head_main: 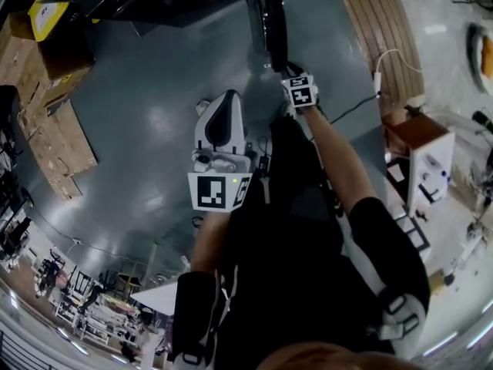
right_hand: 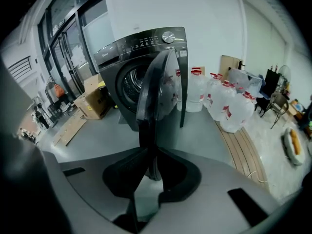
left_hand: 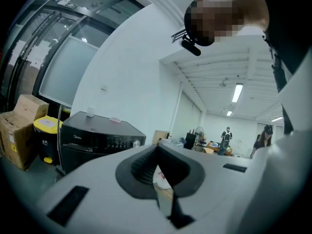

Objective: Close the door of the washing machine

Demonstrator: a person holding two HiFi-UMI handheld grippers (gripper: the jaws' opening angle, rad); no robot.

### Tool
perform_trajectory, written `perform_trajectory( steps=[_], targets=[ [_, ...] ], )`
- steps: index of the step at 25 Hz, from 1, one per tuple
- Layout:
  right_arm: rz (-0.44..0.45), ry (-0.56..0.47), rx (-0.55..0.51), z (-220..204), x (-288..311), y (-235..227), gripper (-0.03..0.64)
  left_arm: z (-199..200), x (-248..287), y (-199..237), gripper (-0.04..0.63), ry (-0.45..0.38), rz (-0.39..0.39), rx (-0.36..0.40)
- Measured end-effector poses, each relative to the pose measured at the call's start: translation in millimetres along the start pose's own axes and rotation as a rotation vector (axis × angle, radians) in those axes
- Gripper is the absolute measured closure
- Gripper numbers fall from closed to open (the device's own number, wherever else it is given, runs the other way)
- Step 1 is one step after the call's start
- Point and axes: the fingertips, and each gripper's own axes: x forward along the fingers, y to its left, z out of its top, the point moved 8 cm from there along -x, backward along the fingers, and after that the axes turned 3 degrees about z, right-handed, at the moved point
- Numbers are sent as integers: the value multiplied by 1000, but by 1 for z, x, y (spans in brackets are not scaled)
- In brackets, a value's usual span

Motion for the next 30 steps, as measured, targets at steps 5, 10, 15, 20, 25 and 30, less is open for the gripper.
perform_trajectory(
  steps=[5, 10, 15, 20, 25, 30],
  targets=[
    [-40, -5, 54, 8, 17, 42, 560, 11, -6, 59, 591, 24, -66, 24],
    [-87, -40, 121, 19, 40, 85, 558, 26, -10, 121, 591, 41, -124, 30],
    [-125, -80, 181, 29, 68, 122, 557, 33, -21, 173, 591, 47, -171, 28],
    [-171, -84, 255, 46, 85, 150, 555, 43, -32, 221, 591, 47, -204, 16],
    [-194, -93, 313, 63, 101, 171, 555, 47, -41, 256, 591, 30, -192, 16],
    [-180, -118, 305, 77, 113, 186, 551, 46, -46, 278, 591, 25, -167, 12]
  ],
)
